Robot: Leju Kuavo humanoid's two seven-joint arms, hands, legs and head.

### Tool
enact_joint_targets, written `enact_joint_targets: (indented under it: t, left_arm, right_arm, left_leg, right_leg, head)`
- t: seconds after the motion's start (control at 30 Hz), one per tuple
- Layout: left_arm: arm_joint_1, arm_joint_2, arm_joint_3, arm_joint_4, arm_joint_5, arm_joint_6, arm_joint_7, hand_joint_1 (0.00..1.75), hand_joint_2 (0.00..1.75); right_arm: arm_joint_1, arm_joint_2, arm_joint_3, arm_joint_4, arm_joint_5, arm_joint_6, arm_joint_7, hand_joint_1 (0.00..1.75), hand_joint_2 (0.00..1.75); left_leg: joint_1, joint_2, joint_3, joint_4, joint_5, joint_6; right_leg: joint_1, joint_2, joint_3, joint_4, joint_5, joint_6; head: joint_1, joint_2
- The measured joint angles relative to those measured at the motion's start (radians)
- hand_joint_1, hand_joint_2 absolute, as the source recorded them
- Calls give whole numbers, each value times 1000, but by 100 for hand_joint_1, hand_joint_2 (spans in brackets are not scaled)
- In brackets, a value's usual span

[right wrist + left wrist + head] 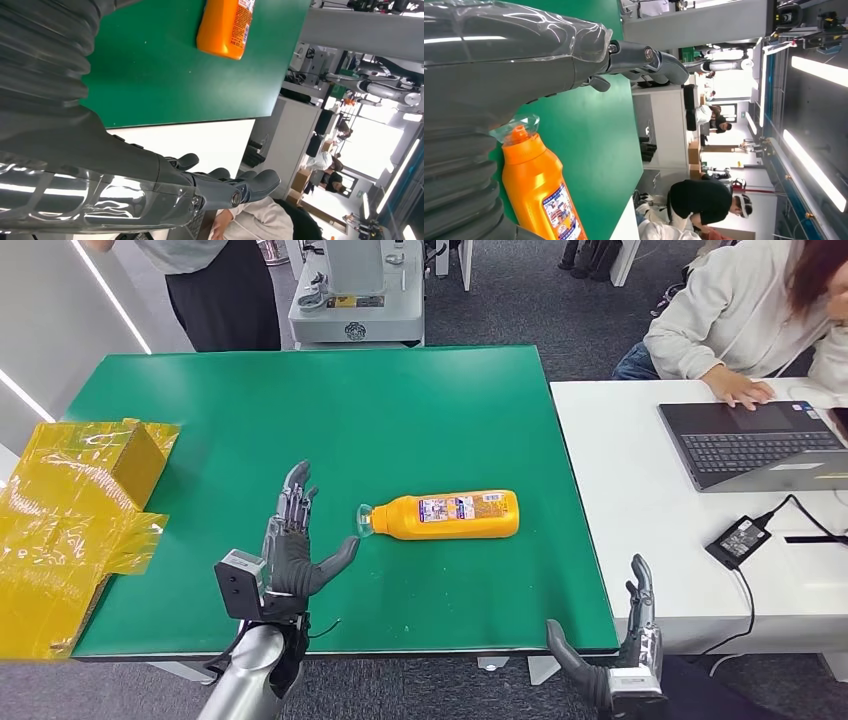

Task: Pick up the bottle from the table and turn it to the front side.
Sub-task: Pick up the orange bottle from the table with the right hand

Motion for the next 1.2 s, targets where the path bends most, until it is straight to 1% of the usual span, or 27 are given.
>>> enact_joint_targets:
  t: [0.4,0.5,0.6,0.77,0.93,1.1,1.2]
  left_arm:
    - [-4,1,0,0,1,-6,0,0,175]
    - [-8,0,0,1,2,-8,-1,0,175]
    - [-15,-2,0,7,5,-9,-7,0,175]
    - [-22,-4,0,21,9,-4,-22,0,175]
    - [-33,-6,0,43,9,-6,-28,0,175]
    - [-52,-16,-1,82,10,-22,-42,0,175]
    - [-65,-23,-2,108,10,-34,-46,0,175]
  right_arm:
    - [-1,3,-14,0,16,6,8,0,175]
    - [-6,5,-21,0,48,27,21,0,175]
    - [-29,6,-29,5,93,73,42,0,175]
    - [-101,6,-58,50,143,149,61,0,175]
    - [-194,3,-89,144,159,190,63,0,175]
    - [-297,-15,-99,255,194,235,86,0,175]
    - [-368,-35,-96,329,224,293,117,0,175]
  left_leg:
    - [0,0,0,0,0,0]
    - [0,0,0,0,0,0]
    - [0,0,0,0,0,0]
    - [0,0,0,0,1,0]
    - [0,0,1,0,1,0]
    - [0,1,1,1,1,0]
    - [0,1,1,1,1,0]
  right_leg:
    - [0,0,0,0,0,0]
    - [0,0,0,0,0,0]
    - [0,0,0,0,0,0]
    - [0,0,0,0,0,0]
    - [0,0,0,0,1,0]
    - [0,1,0,0,1,0]
    - [0,1,0,0,1,0]
  head:
    - [0,0]
    - [0,0]
    - [0,0]
    - [0,0]
    - [0,0]
    - [0,0]
    - [0,0]
